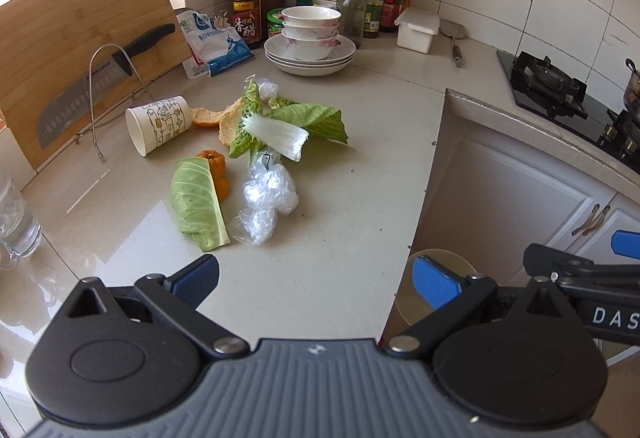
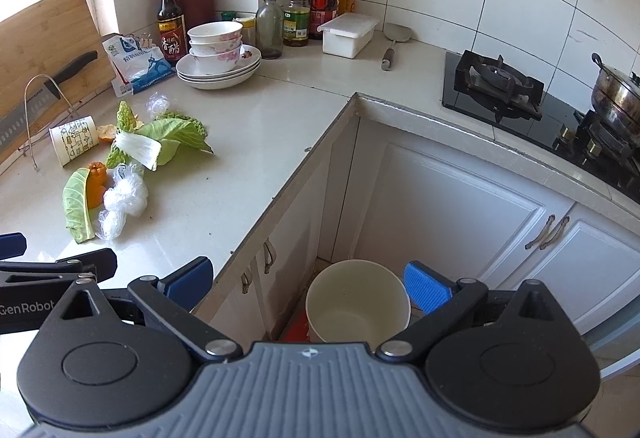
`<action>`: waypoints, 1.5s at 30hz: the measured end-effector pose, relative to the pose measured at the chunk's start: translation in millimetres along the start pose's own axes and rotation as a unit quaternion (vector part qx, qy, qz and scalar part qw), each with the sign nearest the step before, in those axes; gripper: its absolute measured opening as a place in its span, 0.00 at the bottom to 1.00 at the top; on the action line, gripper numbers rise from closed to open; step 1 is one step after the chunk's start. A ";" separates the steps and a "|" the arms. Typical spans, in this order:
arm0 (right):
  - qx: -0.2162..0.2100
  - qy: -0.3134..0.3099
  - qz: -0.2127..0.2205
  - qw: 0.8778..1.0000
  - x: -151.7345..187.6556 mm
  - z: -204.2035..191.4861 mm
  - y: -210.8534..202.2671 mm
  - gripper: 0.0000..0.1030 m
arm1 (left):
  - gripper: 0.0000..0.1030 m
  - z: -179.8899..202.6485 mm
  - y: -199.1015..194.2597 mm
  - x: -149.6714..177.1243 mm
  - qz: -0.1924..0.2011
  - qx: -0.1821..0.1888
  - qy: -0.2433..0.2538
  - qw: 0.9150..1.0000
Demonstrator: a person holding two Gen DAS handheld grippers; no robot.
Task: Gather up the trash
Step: 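Grasp the crumpled plastic bag with the right gripper while the left approaches the cabbage leaf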
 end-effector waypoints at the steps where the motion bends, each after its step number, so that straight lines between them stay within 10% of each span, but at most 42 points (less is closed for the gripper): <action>1: -0.006 -0.003 0.003 1.000 -1.8 -1.4 -0.4 1.00 | 0.99 -0.9 1.3 -0.4 -0.001 0.000 0.000 1.000; 20: -0.084 -0.148 0.086 0.982 -47.7 -43.2 23.5 1.00 | 0.99 -48.3 16.1 -9.9 0.014 -0.050 -0.034 0.998; 45: -0.299 -0.250 -0.032 0.920 -16.0 -150.5 162.5 1.00 | 0.99 -122.1 61.5 5.7 -0.029 -0.124 -0.135 0.983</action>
Point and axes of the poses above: each gripper's, at about its wrist camera, not at the fingertips, and y roughly the way its jaws point, z to its right, x to its underside, the point moved 4 cm from there along y, roughly the way its jaws point, and after that the axes turned 8 degrees about y, right-handed, at the moved point
